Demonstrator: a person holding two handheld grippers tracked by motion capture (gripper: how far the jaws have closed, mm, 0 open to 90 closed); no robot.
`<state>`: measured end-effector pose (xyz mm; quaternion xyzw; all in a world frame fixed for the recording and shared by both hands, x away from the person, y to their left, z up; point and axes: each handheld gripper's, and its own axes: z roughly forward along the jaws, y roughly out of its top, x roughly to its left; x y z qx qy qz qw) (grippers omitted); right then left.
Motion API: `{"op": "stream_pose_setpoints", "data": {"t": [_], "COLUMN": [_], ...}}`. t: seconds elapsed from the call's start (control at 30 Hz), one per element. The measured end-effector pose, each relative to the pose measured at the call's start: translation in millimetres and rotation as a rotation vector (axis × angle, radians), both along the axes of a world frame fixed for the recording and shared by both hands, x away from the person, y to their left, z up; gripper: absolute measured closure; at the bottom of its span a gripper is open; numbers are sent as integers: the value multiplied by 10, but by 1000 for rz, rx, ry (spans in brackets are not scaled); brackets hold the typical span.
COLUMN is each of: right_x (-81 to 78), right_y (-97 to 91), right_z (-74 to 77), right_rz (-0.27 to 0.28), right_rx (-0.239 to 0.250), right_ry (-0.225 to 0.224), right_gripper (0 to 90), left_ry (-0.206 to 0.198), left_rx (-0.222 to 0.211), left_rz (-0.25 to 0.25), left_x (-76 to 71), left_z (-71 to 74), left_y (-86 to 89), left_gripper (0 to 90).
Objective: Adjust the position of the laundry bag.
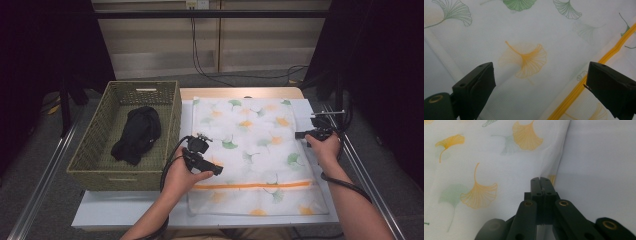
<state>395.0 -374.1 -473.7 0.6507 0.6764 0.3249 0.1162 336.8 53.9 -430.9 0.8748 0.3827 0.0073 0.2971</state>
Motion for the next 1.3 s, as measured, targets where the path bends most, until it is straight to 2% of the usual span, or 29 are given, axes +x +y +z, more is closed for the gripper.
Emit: {"op": "stream_pose_setpoints", "data": {"t": [0.47, 0.6, 0.73, 0.8, 0.87, 0.9, 0.93, 0.97, 1.0, 1.03, 1.1, 1.17, 1.3], "right_x": [-6, -29, -71, -83, -109, -119, -131, -141, -141, -158, -171, -188, -225], "right_y": [-18, -23, -40, -42, -52, -49, -51, -49, -49, -43, -33, -21, 8], "right_z": [5, 20, 34, 42, 57, 67, 77, 84, 84, 99, 109, 126, 167], "right_rz": [-1, -6, -4, 0, 19, 25, 25, 29, 29, 39, 44, 56, 74], "right_rx": [3, -27, -26, -25, -27, -16, -15, -10, -10, 1, -6, 15, 16], "right_ry": [-4, 4, 2, 5, -2, -1, -4, -6, -6, 1, 2, -2, -7], "right_gripper": [890, 775, 660, 647, 578, 565, 545, 524, 524, 485, 444, 415, 348], "left_ry": [6, 3, 8, 9, 10, 9, 9, 5, 5, 7, 4, 1, 0], "left_rx": [6, -7, 1, 0, -2, -17, 2, -15, -15, -2, -1, -5, -7], "left_rz": [-7, 2, -6, -11, -7, 13, -14, 1, 1, -15, -12, -15, -26], "left_x": [-3, -10, -5, -3, -6, -15, -5, -12, -12, -6, -8, -8, -11], "left_z": [1, 1, -2, -5, -11, -14, -4, -10, -10, -1, -1, 3, 5], "left_y": [-11, -34, -36, -39, -58, -76, -62, -74, -74, -67, -70, -72, -79], "left_gripper": [80, 80, 80, 80, 80, 80, 80, 80, 80, 80, 80, 80, 80]}}
